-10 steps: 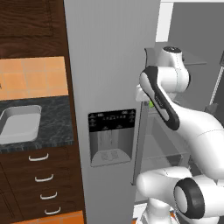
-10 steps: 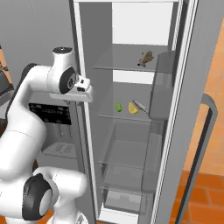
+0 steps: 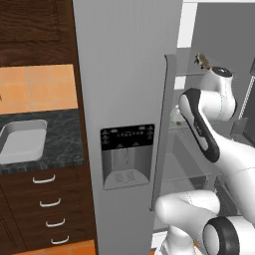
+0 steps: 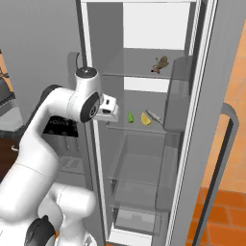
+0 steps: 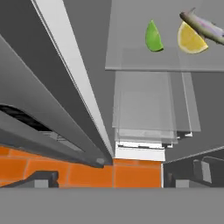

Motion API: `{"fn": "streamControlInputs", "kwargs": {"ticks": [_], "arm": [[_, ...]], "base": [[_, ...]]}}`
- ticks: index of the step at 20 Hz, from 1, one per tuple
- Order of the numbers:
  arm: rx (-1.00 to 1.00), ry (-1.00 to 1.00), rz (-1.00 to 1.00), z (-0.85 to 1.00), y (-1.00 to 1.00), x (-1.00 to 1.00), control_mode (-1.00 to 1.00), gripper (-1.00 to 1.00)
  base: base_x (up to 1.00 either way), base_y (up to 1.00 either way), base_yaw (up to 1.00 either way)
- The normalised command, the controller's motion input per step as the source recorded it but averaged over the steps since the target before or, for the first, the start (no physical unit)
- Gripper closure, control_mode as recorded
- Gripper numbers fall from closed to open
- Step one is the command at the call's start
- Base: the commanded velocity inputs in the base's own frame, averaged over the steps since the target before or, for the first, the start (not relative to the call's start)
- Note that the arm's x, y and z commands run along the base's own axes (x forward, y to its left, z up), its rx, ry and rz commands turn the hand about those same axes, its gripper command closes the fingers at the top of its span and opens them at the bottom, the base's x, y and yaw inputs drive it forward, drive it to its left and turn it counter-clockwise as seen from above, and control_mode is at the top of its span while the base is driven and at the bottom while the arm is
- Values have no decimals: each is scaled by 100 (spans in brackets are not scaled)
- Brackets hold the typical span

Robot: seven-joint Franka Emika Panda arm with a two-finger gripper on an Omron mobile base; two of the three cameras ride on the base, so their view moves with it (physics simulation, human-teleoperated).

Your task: Place one lemon wedge and one fish in each tupperware on the nearby counter, to pack two identical lunches.

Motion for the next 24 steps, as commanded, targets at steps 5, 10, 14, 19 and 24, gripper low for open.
{"fn": "streamControlInputs", "kwargs": {"ticks": [5,10,14,19,24], "arm": [[0,-15,0,-45,-52,5,-100,-100],[0,-2,0,-36,-65,38,-100,-100],[0,0,0,-9,-50,47,-100,-100],[0,-1,0,38,-53,15,-100,-100],[0,0,0,13,-32,42,-100,-100]], "base": [[0,0,0],[0,0,0],[0,0,0],[0,0,0],[0,0,0]]}}
